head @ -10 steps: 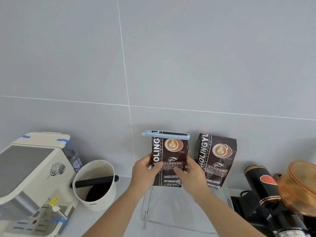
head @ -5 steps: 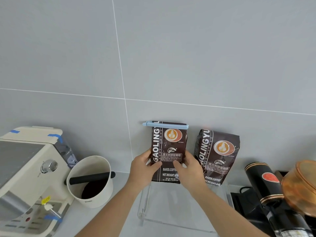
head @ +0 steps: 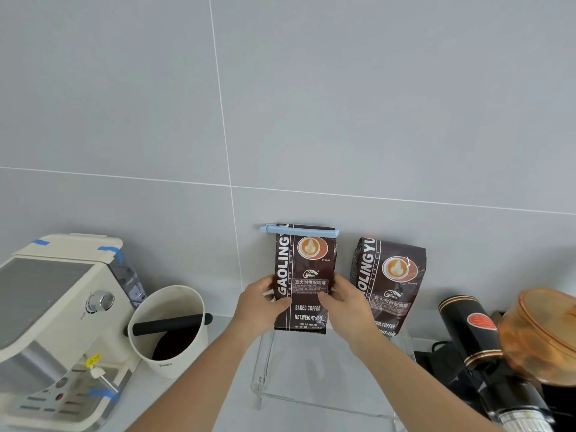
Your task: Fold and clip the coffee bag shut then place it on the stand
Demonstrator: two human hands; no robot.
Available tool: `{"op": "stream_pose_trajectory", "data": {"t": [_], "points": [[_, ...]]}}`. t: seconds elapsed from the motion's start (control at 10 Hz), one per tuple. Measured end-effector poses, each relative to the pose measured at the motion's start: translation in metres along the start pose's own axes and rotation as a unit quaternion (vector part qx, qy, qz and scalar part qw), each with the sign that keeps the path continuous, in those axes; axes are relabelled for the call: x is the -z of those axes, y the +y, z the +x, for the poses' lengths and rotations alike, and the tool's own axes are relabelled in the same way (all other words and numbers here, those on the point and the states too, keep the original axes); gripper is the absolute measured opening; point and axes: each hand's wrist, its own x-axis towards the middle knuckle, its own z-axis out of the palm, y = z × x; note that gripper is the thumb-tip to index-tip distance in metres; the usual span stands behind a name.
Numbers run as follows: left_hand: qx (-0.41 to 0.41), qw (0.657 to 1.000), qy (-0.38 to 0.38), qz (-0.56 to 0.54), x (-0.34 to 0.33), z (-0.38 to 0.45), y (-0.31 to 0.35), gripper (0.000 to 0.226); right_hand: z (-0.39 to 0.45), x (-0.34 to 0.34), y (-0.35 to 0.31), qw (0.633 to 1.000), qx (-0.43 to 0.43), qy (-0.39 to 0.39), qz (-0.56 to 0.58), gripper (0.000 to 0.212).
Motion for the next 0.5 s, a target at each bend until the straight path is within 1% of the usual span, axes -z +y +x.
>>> {"op": "stream_pose_trajectory", "data": {"t": [0.1,0.2,0.3,0.4,0.5], "points": [[0.023,1.000,-0.007,0.011,0.008,-0.013,0.006,0.029,-0.012,0.007,-0.012,1.000,-0.010,0.000,0.021,0.036],[0.041,0.999,-0.025,0.001,0.017,-0.027,0.018,0.013,-0.022,0.014,-0.027,0.998,-0.019,-0.007,0.061,0.029],[0.059,0.994,-0.056,-0.067,0.024,-0.049,0.040,0.027,-0.035,0.026,-0.040,0.993,-0.044,-0.002,0.111,0.029],[0.049,0.980,-0.096,-0.169,0.032,-0.073,0.067,0.025,-0.055,0.038,-0.059,0.978,-0.040,-0.033,0.204,0.016],[0.011,0.958,-0.129,-0.257,0.041,-0.098,0.098,0.022,-0.085,0.055,-0.085,0.962,-0.001,-0.049,0.269,0.018]]}}
